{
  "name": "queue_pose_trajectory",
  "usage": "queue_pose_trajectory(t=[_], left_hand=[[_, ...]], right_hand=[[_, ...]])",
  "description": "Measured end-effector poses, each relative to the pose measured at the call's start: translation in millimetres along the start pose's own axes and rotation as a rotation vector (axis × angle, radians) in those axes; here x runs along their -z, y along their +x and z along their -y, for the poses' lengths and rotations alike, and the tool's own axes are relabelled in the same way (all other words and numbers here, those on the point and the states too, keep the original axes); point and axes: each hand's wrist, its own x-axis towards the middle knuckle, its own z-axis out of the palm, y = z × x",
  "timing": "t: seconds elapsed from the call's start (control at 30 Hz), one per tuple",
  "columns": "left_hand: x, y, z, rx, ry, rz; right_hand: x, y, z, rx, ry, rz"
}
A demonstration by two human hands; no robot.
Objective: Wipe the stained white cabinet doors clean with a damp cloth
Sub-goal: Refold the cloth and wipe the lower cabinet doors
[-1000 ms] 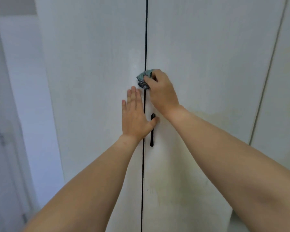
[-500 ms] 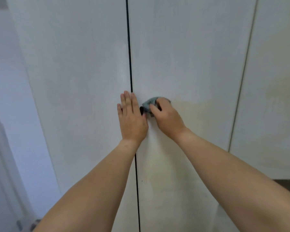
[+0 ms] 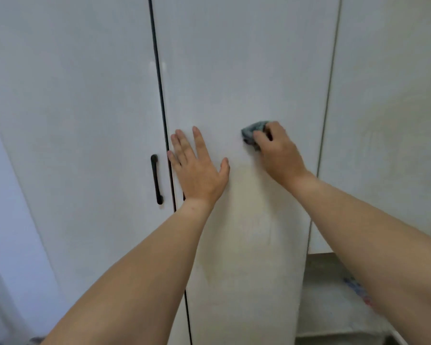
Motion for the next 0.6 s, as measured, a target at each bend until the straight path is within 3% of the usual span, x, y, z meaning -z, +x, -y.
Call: queue_pose_trajectory(t=[0.1,0.13,0.2,0.3,0.33,0.37,0.47,0.5,0.57,0.6], left_hand=[[-4.1,1.3,-7.5,0.038,0.000,-0.004],[-4.9,1.6,-8.0,0.048,0.000,-0.010],[-6.5,1.9,-6.5,0.061,-0.009,-0.029],[-9.6,0.7,-6.0,0.053,0.004,-0.046],[-9.9,0.7,-6.2,0.054,0.011,-0.048],[-10.6,1.1,-6.4,0.056,0.018,-0.050],[-12.0,2.0,-4.3,0.049,0.018,-0.064],[-12.2,1.4,-3.2,0.044,0.014,-0.074],[-11.9,1.3,-2.0,0.033,0.008,-0.091],[-11.1,1.3,-2.2,0.027,0.002,-0.090]], right_hand=[[18.2,18.1,-47.2,-0.607,0.026,-0.244],[16.4,15.5,-47.5,-0.698,0.031,-0.263],[8.8,-1.5,-24.4,-0.560,0.077,-0.168],[-6.3,-41.2,-9.6,-0.011,0.006,0.043],[-3.8,-36.1,-21.2,0.034,-0.015,0.055],[0.5,-25.7,-32.4,-0.052,-0.009,0.024],[10.4,2.1,-46.9,-0.592,0.057,-0.315],[5.3,-2.0,-39.4,-0.643,0.062,-0.341],[-14.4,-28.9,-9.2,-0.501,0.055,-0.244],[-23.4,-46.8,7.1,-0.338,0.051,-0.174]])
